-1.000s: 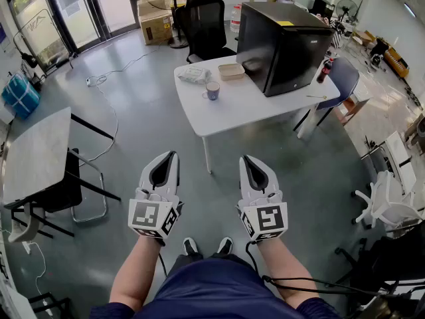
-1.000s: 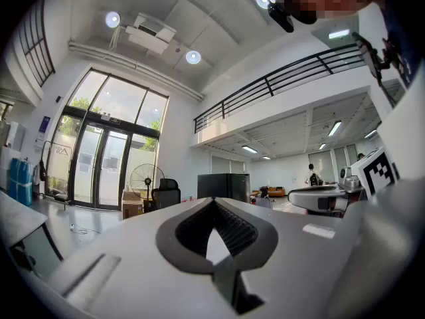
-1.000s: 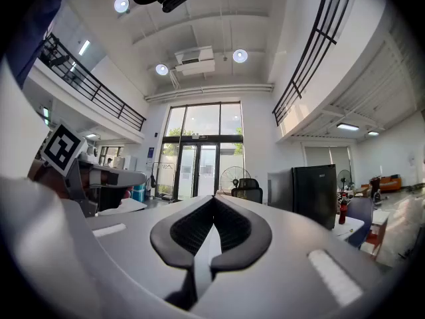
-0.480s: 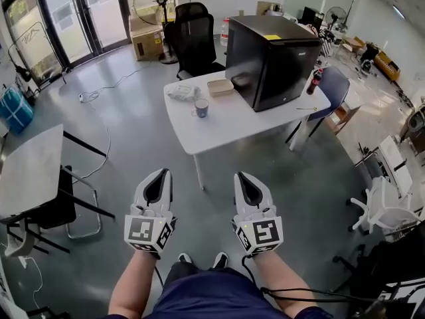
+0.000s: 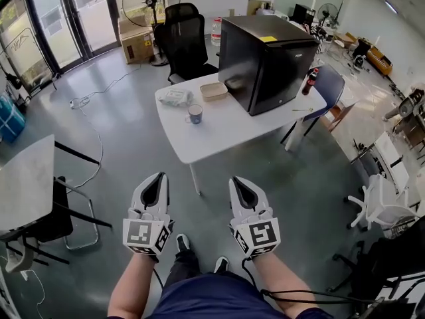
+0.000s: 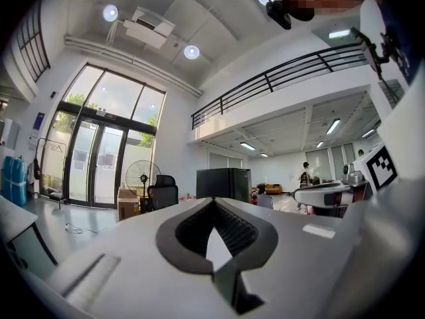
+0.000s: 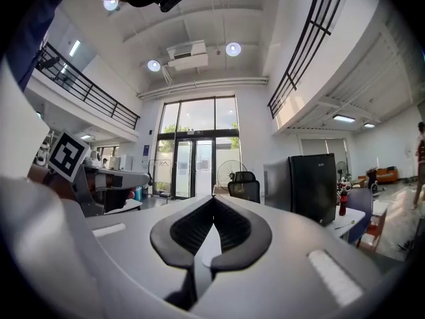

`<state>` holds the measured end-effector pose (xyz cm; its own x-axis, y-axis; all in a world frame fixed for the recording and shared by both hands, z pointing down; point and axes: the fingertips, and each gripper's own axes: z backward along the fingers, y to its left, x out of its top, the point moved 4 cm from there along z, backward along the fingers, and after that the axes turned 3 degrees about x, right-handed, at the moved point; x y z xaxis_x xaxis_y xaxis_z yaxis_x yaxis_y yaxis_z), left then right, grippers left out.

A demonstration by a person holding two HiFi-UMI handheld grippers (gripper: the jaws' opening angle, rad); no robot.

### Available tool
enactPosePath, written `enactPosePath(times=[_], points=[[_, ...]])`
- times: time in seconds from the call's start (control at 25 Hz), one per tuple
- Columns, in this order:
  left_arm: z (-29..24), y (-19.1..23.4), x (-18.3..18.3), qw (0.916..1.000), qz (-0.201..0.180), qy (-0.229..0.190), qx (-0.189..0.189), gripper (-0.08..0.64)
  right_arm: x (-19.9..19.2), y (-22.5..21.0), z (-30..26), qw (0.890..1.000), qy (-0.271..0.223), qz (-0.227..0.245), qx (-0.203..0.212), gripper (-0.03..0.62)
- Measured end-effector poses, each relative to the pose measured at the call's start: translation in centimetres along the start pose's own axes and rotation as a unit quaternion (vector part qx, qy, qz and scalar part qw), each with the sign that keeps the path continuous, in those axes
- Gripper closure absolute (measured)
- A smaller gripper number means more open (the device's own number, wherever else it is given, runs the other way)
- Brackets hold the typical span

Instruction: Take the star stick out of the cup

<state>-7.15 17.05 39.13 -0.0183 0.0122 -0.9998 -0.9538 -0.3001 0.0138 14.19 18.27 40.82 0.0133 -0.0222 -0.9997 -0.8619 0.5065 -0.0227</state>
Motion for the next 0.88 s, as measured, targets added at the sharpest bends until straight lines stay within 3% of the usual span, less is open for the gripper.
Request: enactPosePath(times=[0.52,0.88], points=[[-9.2,11.1,-2.2,0.9987,0.011,0.005,-0.050,0.555,0.0,0.7,-10.3,0.995,0.038,0.018,-0.085,0.584],[-13.2,14.2,-3.6,0.9957,0.044,0.013,-0.081,0.555,-0.2,0.8,-14.5,0.993,0.049,0.021,-0.108,0.586]])
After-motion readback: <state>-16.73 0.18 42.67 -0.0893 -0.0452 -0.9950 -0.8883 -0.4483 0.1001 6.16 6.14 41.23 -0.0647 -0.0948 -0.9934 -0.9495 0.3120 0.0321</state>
